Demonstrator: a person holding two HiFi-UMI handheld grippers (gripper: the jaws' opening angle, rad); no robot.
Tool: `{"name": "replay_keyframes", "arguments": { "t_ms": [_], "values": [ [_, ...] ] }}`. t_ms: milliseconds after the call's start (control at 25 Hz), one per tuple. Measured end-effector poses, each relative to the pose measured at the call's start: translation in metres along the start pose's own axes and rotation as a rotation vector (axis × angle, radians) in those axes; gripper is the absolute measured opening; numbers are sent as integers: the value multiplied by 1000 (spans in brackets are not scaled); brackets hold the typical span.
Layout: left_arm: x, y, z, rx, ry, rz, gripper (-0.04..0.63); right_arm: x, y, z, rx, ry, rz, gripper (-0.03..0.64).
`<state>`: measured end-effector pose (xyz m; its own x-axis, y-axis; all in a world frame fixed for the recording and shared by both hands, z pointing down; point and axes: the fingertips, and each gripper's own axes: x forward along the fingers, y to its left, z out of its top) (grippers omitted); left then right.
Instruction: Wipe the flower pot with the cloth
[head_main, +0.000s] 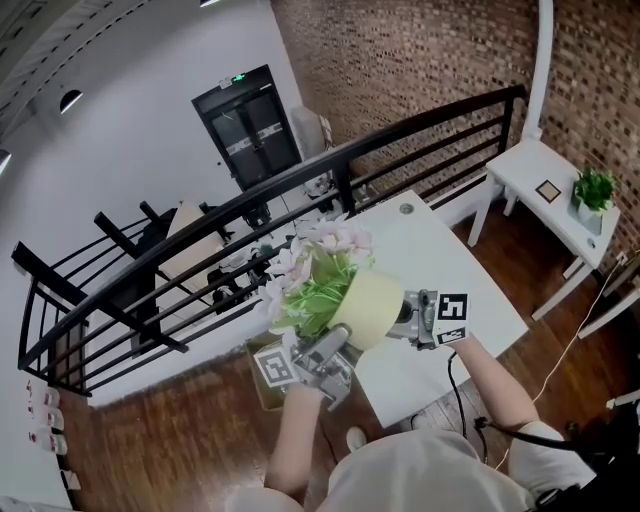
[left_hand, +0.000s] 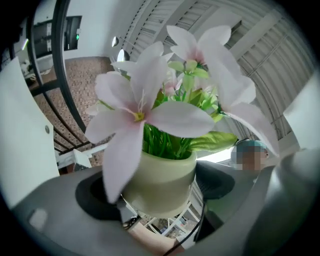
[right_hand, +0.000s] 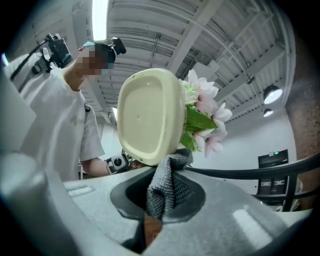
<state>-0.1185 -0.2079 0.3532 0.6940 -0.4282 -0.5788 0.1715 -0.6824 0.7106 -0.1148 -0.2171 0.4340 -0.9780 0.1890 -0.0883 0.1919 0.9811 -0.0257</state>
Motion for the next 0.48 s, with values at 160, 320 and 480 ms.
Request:
{"name": "replay_keyframes", "arguments": {
  "t_ms": [160,320,480],
  "values": [
    [7,9,9,66,-64,47,491,5,-6,-1,28,-19,-50,9],
    [8,22,18,99,-115,93,489,4,-14,-7,81,-34,-134,6],
    [7,32,23,130,-121,139,489,6,-19,-10,72,15,-205,6]
  ]
}}
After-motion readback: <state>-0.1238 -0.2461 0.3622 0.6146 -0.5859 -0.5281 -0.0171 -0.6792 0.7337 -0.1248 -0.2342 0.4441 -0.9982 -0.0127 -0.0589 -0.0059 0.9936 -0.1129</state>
